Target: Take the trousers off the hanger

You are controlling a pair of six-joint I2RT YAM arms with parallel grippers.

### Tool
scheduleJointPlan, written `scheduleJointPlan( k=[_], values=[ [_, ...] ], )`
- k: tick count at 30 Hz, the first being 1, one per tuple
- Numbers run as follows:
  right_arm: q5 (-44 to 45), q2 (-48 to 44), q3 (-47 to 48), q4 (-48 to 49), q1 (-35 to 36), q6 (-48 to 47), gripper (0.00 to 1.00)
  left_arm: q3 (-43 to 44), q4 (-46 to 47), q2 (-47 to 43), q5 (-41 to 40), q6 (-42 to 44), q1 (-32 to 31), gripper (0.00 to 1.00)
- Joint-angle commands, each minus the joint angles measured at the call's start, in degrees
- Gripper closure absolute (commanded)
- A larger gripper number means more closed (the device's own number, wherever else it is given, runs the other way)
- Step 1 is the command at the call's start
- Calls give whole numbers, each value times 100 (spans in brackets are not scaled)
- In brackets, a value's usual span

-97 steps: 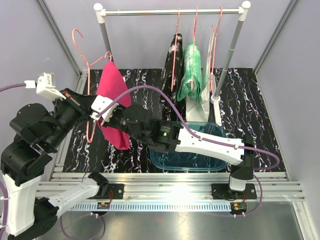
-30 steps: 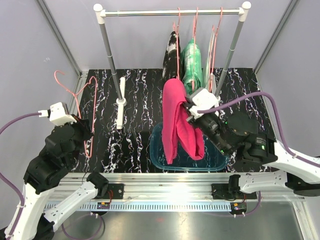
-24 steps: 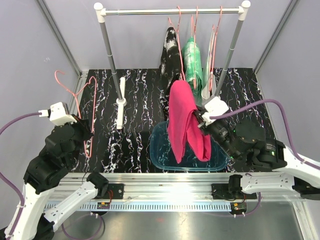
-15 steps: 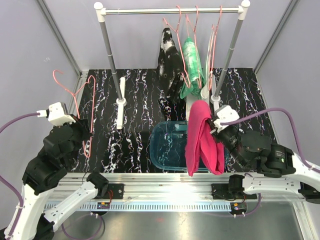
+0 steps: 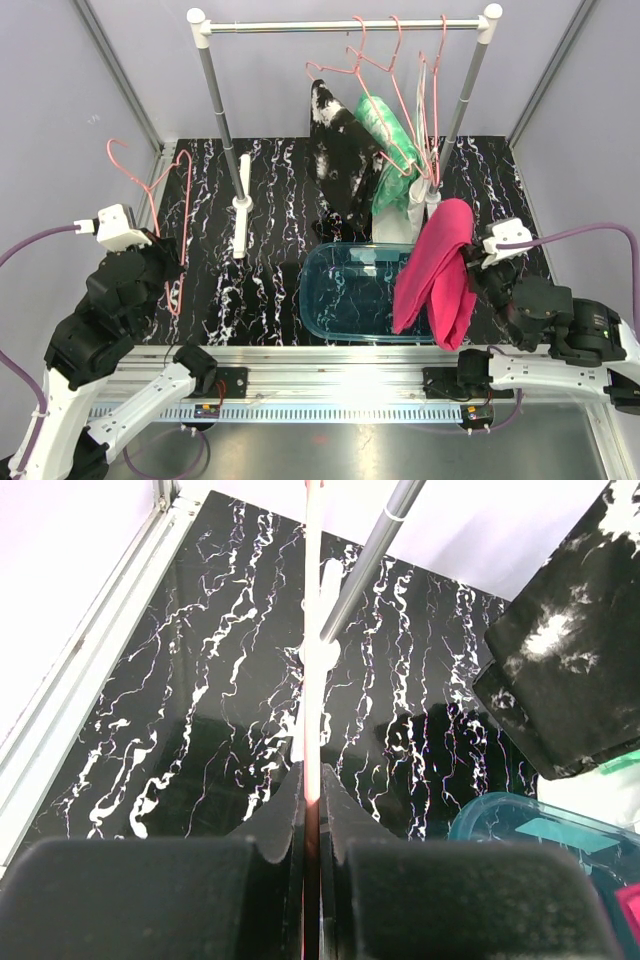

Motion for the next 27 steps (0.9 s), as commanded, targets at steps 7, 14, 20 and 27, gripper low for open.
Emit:
scheduleJointPlan(
  k=[7, 14, 20, 27],
  values=[
    [342, -174, -129, -32, 25, 309, 100, 22, 619, 35, 202, 57, 1, 100],
    [227, 336, -771, 838, 25, -527, 100, -49, 759, 27, 291, 74, 1, 100],
    [-264, 609, -1236, 1541, 25, -826, 100, -66, 759, -26, 238, 180, 1, 100],
    [-589, 872, -1756, 2614, 16, -1432, 100, -66, 751, -87, 212, 294, 1, 100]
  ],
)
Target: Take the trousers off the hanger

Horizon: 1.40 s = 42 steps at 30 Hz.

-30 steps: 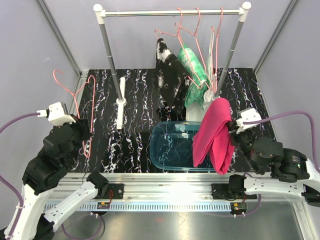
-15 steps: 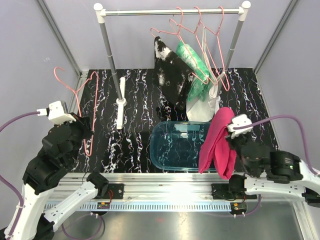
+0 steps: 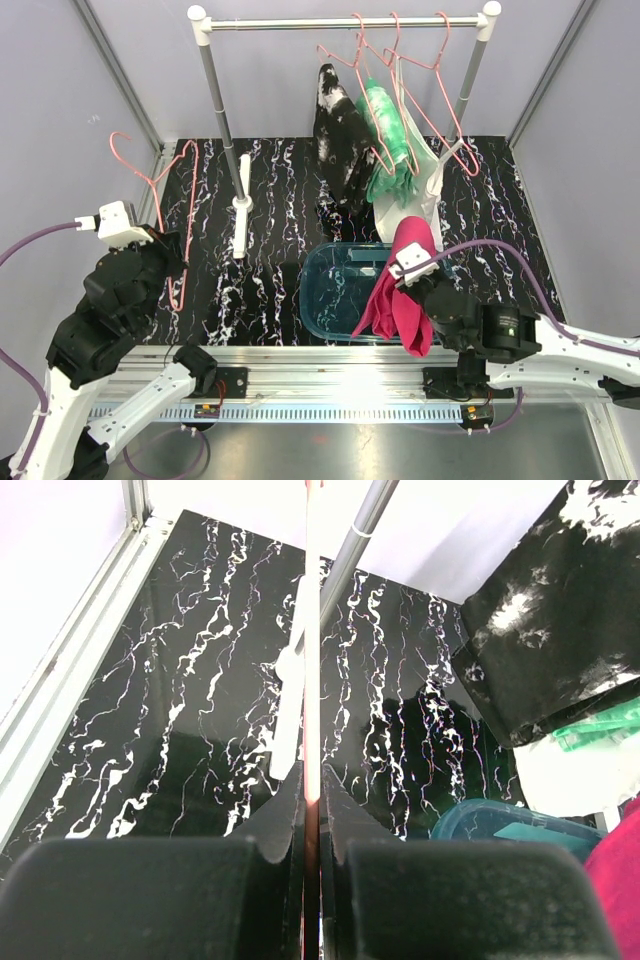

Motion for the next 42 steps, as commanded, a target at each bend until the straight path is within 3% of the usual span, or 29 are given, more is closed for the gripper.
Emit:
scheduleJointPlan(
  k=[1, 7, 15, 22, 28, 35, 36, 39, 42],
  values=[
    [-214, 110, -147, 1143, 16, -538, 100, -27, 339, -105, -11, 141, 1, 100],
    [-854, 373, -596, 2084, -72, -1075, 100, -124, 410, -131, 59, 88, 1, 100],
    [-1699, 1629, -570, 2647, -230, -1295, 100, -80, 401, -167, 33, 123, 1, 100],
    [-3181, 2385, -614, 3306, -625, -1111, 100, -18, 357, -184, -11, 159, 1, 100],
    [-4904, 3263, -281, 3132, -1047, -874, 100, -27, 357, -211, -47, 159, 1, 100],
    [-5803, 4239, 475, 2156, -1249, -1119, 100, 8, 401, -175, -29, 150, 1, 100],
    [-5839, 4284, 519, 2086, -1319, -1103, 100, 8, 401, -167, -29, 150, 1, 100],
    [-7021, 4258, 652, 1866, -1715, -980, 100, -27, 419, -167, -29, 159, 1, 100],
    [-7394, 4127, 678, 1734, -1996, -883, 100, -45, 427, -158, -38, 159, 1, 100]
  ],
)
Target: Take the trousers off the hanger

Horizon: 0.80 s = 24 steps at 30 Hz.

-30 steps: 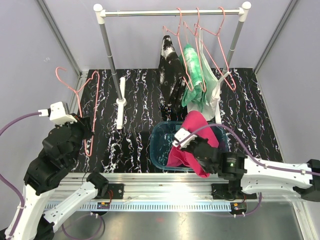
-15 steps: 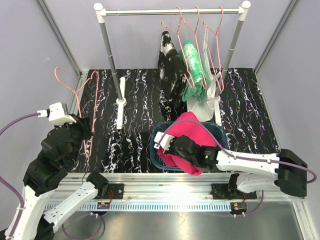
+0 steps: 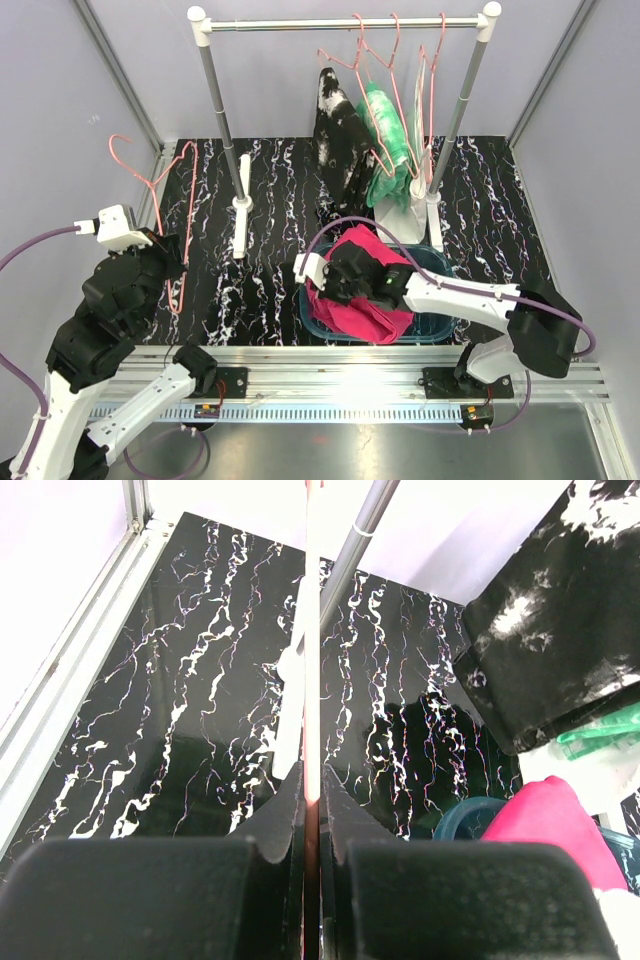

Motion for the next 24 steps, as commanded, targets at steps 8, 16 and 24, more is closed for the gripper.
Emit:
scheduleJointPlan(
  k=[8, 16, 24],
  values=[
    [-1522, -883, 516, -850, -593, 1205, 33, 65, 368, -7, -68, 106, 1, 100],
    [117, -2739, -310, -101, -593, 3095, 1, 144, 325, -16, -104, 185, 1, 100],
    [3311, -3488, -432, -2517, -593, 7138, 2, 205, 324, 11, -69, 159, 1, 100]
  ],
)
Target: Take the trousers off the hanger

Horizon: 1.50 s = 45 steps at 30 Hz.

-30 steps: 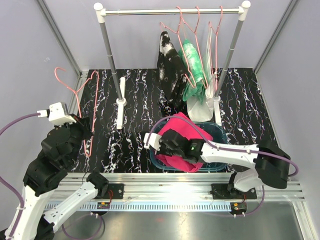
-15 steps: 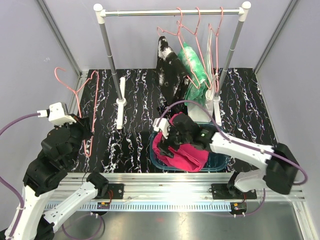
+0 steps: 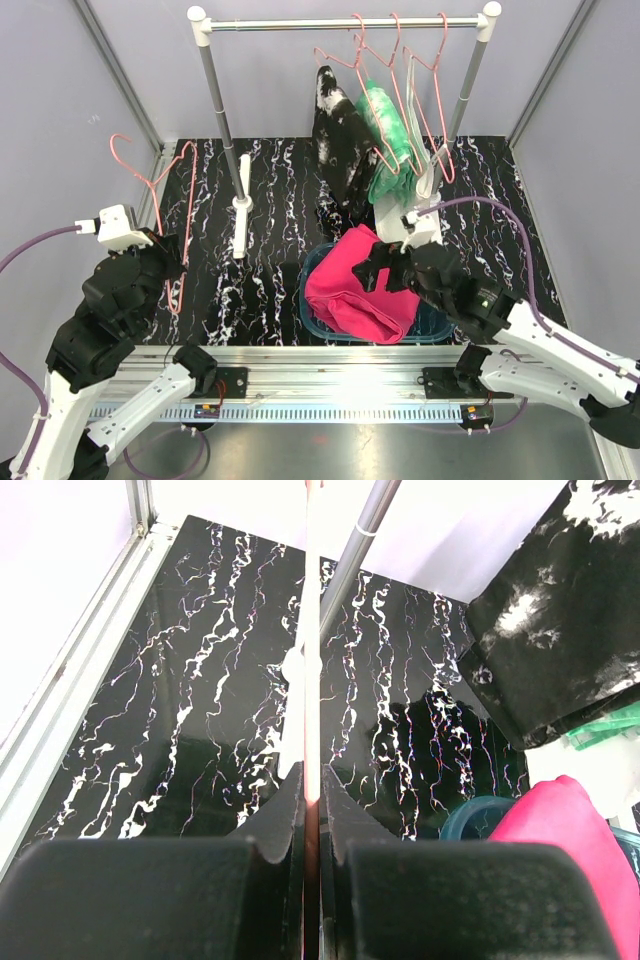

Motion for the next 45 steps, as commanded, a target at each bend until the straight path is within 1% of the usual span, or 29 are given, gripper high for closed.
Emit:
scheduleJointPlan(
  k=[1, 2, 6, 7, 8, 10, 12, 13, 15, 16, 18, 19, 20, 21, 22, 23, 24, 25, 27, 28, 29, 30, 33, 37, 41, 42, 45],
  values=[
    [1428, -203, -274, -1255, -14, 2298, 1, 212, 318, 28, -38, 46, 1, 100],
    [1506, -274, -379, -1378, -14, 2788, 1, 229, 318, 37, -20, 45, 1, 100],
    [1743, -363, -801, -1651, -14, 3460, 1, 256, 300, 37, -20, 72, 1, 100],
    [1866, -301, -802, -1965, -14, 3626, 1, 256, 300, 46, -20, 72, 1, 100],
    [1971, -118, -802, -2125, -14, 3984, 0, 256, 300, 37, -12, 72, 1, 100],
    [2122, 268, -872, -2223, -14, 4198, 0, 247, 300, 37, 6, 63, 1, 100],
    [2000, 629, -968, -2013, -32, 4182, 1, 212, 335, 28, 32, 63, 1, 100],
    [1886, 1101, -986, -1655, -58, 4060, 1, 194, 353, 46, 41, 54, 1, 100],
    [1544, 1683, -934, -1372, -163, 3997, 1, 186, 379, 54, 76, 37, 1, 100],
    [1437, 2277, -890, -1170, -190, 3858, 1, 177, 379, 46, 94, 28, -8, 100],
    [1043, 2808, -803, -914, -207, 3681, 1, 185, 379, 54, 120, 28, 1, 100],
    [884, 3237, -802, -591, -216, 3445, 1, 212, 371, 54, 103, 45, 1, 100],
    [726, 3433, -811, -379, -216, 3304, 1, 238, 336, 46, 77, 63, 1, 100],
    [594, 3600, -776, -221, -216, 3233, 4, 264, 318, 37, 59, 80, 1, 100],
    [532, 3880, -758, -176, -216, 3041, 21, 317, 309, 28, 41, 115, 1, 100],
    [540, 3970, -688, -149, -208, 2917, 40, 343, 292, 11, -2, 133, 1, 100],
    [523, 4049, -662, -184, -208, 2820, 53, 352, 283, -7, -20, 151, 1, 100],
    [522, 4111, -635, -193, -208, 2575, 69, 379, 274, -16, -46, 194, 1, 100],
    [627, 4146, -486, -358, -207, 2284, 83, 379, 274, -51, -82, 221, 1, 100],
    [706, 4173, -407, -455, -208, 2013, 88, 388, 274, -60, -90, 221, 1, 100],
    [846, 4190, -241, -561, -208, 1880, 98, 353, 283, -60, -99, 221, 1, 100],
    [908, 4191, -152, -814, -208, 1757, 100, 335, 283, -68, -99, 213, 1, 100],
    [1119, 4042, 59, -1193, -208, 1168, 100, 282, 291, -69, -91, 212, -8, 100],
    [1182, 3384, 226, -1458, -216, 588, 100, 300, 291, -86, -91, 212, 1, 100],
    [1637, 2996, 594, -2072, -234, 534, 100, 352, 291, -69, -91, 239, 1, 100],
    [1630, 2873, 648, -2291, -260, 560, 100, 361, 291, -60, -91, 230, 1, 100],
    [1471, 2767, 788, -2284, -269, 289, 100, 370, 300, -77, -56, 204, 1, 100]
  ],
)
